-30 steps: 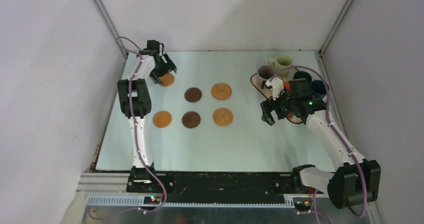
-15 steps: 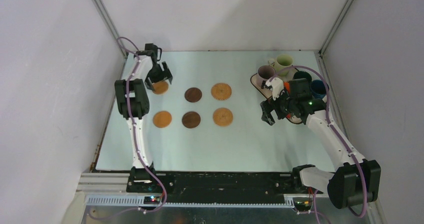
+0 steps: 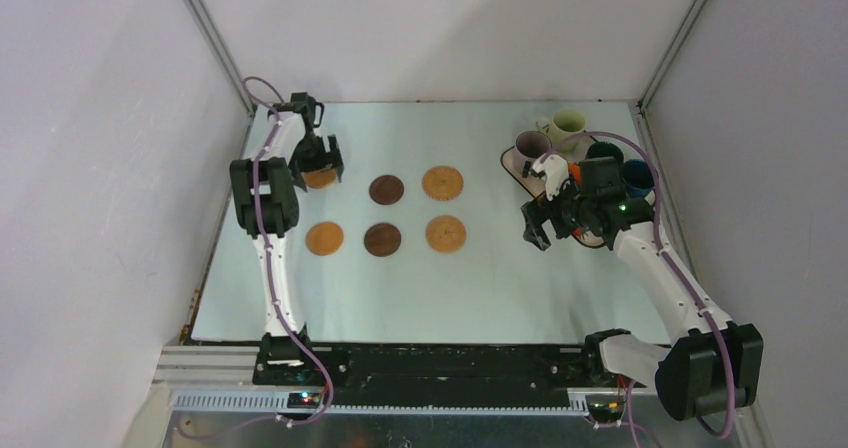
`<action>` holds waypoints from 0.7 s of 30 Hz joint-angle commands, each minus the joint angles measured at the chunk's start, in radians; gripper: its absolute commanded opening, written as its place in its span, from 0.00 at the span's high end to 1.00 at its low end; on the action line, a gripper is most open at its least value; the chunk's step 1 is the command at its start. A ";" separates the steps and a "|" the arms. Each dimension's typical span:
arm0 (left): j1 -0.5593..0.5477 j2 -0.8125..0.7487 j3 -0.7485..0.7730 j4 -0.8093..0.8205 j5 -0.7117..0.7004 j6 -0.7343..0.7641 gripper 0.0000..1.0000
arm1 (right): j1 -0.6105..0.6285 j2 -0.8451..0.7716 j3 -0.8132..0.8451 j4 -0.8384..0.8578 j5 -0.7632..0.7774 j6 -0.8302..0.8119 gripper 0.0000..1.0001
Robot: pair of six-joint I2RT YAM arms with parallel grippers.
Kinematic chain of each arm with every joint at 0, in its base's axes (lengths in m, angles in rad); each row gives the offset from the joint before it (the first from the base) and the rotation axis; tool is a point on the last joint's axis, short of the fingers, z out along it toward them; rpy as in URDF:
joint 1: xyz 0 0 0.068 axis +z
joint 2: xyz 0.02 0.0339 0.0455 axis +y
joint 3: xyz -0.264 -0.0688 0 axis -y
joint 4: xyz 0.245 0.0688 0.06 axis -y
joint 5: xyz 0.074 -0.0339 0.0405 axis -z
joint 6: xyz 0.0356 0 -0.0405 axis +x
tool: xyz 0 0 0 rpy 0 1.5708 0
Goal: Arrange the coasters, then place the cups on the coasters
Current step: Move the coaster to the center of the board.
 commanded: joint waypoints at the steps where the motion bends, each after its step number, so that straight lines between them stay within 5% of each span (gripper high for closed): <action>1: 0.008 -0.079 0.010 0.025 0.082 0.066 0.00 | -0.008 -0.032 0.000 0.025 -0.013 -0.003 0.00; 12: 0.010 -0.032 0.119 0.040 -0.049 0.061 0.00 | -0.011 -0.027 -0.001 0.024 -0.017 -0.004 0.00; 21: 0.010 0.047 0.176 0.042 0.056 0.063 0.04 | -0.009 -0.016 0.000 0.026 -0.014 -0.006 0.00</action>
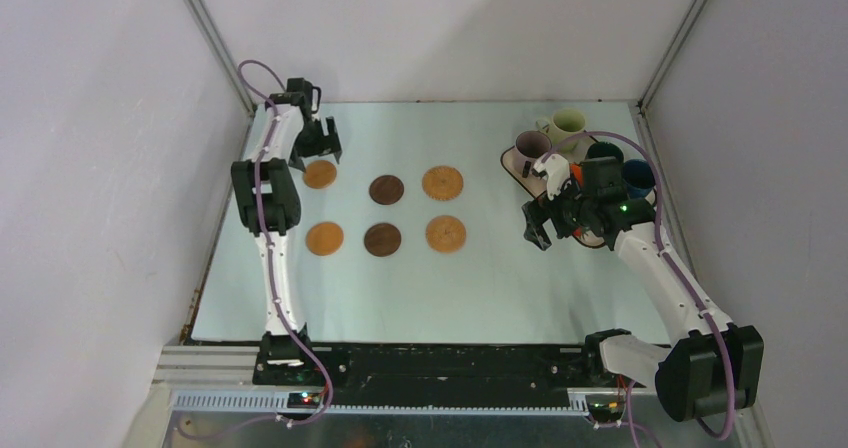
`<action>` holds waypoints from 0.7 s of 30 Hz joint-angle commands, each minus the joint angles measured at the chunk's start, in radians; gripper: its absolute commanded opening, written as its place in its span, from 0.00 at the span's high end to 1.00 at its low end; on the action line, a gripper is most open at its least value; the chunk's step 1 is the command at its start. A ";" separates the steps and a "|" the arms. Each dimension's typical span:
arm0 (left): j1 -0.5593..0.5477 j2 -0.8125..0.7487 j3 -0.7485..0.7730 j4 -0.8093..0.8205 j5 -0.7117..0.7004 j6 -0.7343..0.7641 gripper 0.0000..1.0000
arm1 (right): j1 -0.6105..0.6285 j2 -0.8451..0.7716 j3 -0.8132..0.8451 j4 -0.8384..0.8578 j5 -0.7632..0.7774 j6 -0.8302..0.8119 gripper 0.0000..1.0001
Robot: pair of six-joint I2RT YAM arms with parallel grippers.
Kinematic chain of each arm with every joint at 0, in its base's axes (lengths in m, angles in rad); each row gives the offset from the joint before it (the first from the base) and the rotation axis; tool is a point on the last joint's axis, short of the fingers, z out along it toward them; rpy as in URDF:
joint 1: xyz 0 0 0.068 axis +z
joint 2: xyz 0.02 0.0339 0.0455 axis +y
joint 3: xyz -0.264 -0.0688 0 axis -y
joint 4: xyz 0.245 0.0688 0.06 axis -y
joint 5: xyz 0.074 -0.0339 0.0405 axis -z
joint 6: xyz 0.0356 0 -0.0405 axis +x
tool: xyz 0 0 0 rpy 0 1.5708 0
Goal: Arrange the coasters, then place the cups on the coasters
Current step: Move the coaster to the center of the board.
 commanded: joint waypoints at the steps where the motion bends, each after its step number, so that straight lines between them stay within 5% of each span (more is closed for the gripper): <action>1: 0.008 0.010 0.015 0.010 0.067 0.020 0.02 | -0.002 -0.008 0.000 0.026 -0.011 -0.006 0.00; 21: 0.007 0.064 0.033 -0.027 0.302 -0.043 0.00 | -0.001 -0.002 0.000 0.026 0.000 -0.007 0.00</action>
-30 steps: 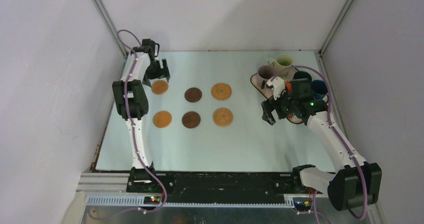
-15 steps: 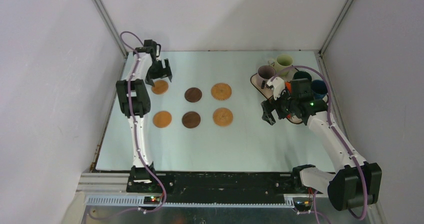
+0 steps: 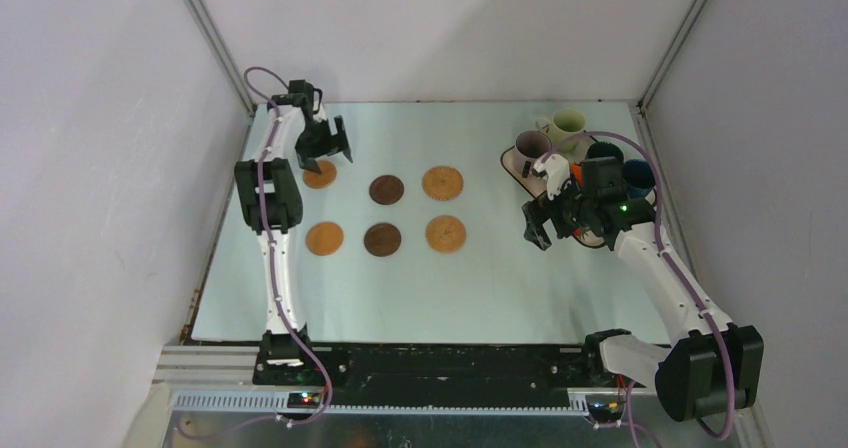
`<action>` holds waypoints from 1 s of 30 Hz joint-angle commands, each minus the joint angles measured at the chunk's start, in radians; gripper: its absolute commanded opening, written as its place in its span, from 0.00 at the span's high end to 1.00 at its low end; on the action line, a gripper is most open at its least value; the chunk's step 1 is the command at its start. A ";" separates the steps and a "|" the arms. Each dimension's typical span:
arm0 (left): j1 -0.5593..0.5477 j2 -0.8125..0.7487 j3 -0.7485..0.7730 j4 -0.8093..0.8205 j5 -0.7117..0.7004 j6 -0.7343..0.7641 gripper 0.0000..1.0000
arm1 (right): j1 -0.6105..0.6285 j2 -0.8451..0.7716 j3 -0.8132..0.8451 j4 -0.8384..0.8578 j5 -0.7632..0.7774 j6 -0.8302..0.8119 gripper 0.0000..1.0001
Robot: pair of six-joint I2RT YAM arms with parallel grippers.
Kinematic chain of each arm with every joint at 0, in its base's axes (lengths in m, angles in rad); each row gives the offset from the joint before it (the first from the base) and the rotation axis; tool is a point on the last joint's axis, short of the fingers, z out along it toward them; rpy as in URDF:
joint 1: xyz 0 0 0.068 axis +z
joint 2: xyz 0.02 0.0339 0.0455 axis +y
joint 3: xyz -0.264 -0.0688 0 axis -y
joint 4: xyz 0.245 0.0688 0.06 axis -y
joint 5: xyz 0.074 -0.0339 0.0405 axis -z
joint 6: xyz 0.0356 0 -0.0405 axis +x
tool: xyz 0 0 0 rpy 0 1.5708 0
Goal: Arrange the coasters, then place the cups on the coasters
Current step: Move the coaster to the center of the board.
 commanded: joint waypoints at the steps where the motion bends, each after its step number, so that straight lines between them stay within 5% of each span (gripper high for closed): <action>1: 0.004 -0.002 -0.026 -0.013 0.117 -0.037 0.00 | -0.001 -0.003 0.000 0.026 0.000 -0.008 0.00; 9: 0.003 -0.146 -0.247 0.065 0.104 -0.050 0.00 | -0.002 -0.006 0.000 0.023 0.002 -0.008 0.00; 30: -0.015 -0.201 -0.368 0.042 0.120 0.048 0.00 | -0.009 -0.022 0.000 0.026 -0.008 -0.004 0.00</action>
